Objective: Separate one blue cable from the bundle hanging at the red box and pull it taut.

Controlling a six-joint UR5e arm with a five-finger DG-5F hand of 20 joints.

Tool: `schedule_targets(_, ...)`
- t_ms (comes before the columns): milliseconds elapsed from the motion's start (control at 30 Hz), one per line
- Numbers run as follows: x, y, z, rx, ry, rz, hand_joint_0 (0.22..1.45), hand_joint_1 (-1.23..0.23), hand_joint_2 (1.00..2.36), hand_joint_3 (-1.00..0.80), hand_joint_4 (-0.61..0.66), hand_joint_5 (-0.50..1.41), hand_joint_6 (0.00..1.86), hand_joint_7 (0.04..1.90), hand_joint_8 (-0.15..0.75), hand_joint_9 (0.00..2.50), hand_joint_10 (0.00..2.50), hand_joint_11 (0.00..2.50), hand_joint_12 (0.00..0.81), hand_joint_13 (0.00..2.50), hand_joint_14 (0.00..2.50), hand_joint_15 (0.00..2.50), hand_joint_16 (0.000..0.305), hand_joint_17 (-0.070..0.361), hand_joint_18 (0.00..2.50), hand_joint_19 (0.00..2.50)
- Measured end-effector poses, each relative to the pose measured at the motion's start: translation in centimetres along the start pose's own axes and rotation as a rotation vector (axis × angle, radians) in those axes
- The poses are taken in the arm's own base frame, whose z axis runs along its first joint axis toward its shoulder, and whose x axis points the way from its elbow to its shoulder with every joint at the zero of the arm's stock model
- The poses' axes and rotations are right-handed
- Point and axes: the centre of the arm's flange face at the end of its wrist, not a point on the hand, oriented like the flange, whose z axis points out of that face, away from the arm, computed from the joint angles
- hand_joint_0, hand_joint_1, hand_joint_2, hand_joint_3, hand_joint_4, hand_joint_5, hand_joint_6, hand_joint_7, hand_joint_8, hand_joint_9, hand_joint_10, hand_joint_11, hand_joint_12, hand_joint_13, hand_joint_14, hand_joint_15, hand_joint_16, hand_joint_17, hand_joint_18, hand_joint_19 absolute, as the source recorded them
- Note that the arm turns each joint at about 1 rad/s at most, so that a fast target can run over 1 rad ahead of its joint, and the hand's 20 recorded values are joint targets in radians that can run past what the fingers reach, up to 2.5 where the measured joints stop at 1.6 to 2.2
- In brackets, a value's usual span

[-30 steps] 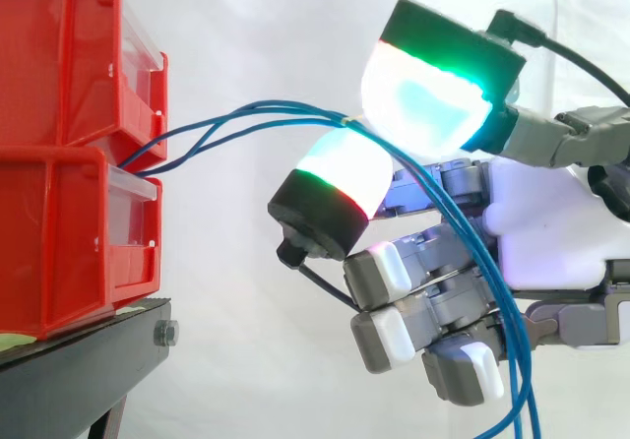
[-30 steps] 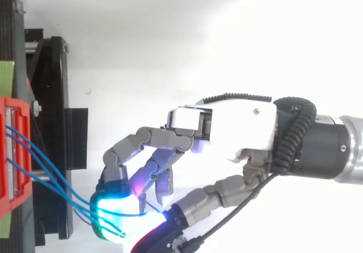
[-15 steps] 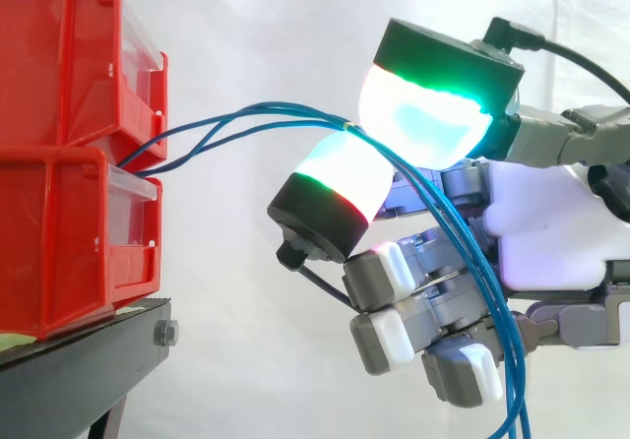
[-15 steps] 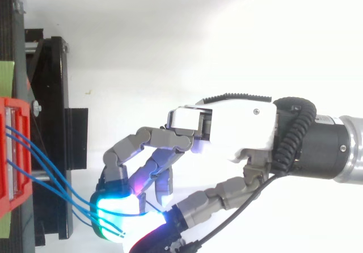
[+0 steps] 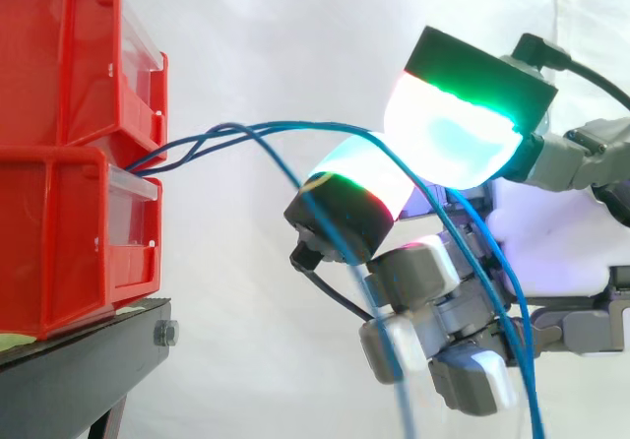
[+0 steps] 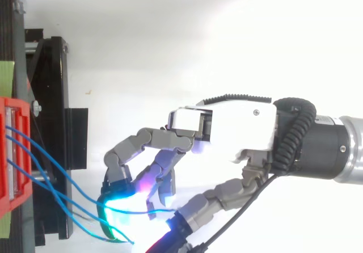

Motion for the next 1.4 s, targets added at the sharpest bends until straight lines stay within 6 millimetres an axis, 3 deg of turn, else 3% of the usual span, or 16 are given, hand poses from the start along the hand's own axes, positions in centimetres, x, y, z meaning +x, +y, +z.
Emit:
schedule_targets(133,0.01,-0.34,-0.17,0.005,-0.001,0.000,0.59,-0.73,1.00,-0.50,-0.03,-0.09,0.87,1.23,0.347,1.05,0.03,1.04,0.407,0.91,0.03,0.81,0.046,0.104,1.03,0.82)
schedule_targets(467,0.05,-0.41,-0.19,0.004,0.000,0.000,0.60,-0.65,1.00,-0.50,-0.03,-0.09,0.82,1.15,0.342,1.02,0.03,1.05,0.406,0.89,0.02,0.80,0.046,0.105,1.01,0.83)
schedule_targets(600,0.05,-0.42,-0.19,0.003,0.000,0.000,0.53,-0.68,1.00,-0.50,0.03,-0.09,0.80,1.15,0.354,1.00,0.03,1.07,0.423,0.88,0.02,0.81,0.050,0.112,1.01,0.81)
schedule_targets(700,0.07,-0.39,-0.16,0.000,0.000,0.001,0.50,-0.58,1.00,-0.50,0.03,-0.09,0.80,1.07,0.367,1.00,0.03,1.06,0.433,0.89,0.02,0.80,0.053,0.118,1.03,0.79)
schedule_targets(900,0.11,-0.37,-0.15,-0.001,0.000,0.001,0.59,-0.39,1.00,-0.50,0.09,-0.08,0.75,1.08,0.349,0.98,0.03,1.08,0.410,0.87,0.02,0.80,0.047,0.107,0.98,0.84)
schedule_targets(1133,0.10,-0.36,-0.15,-0.002,0.000,0.002,0.61,-0.56,1.02,-0.32,0.10,-0.09,0.76,1.18,0.358,0.95,0.03,1.08,0.414,0.86,0.02,0.80,0.048,0.107,0.98,0.83)
schedule_targets(1400,0.09,-0.37,-0.15,-0.002,0.000,0.001,0.58,-0.63,1.03,-0.15,0.11,-0.13,0.83,1.20,0.374,0.92,0.03,1.08,0.419,0.84,0.02,0.81,0.049,0.110,0.98,0.82)
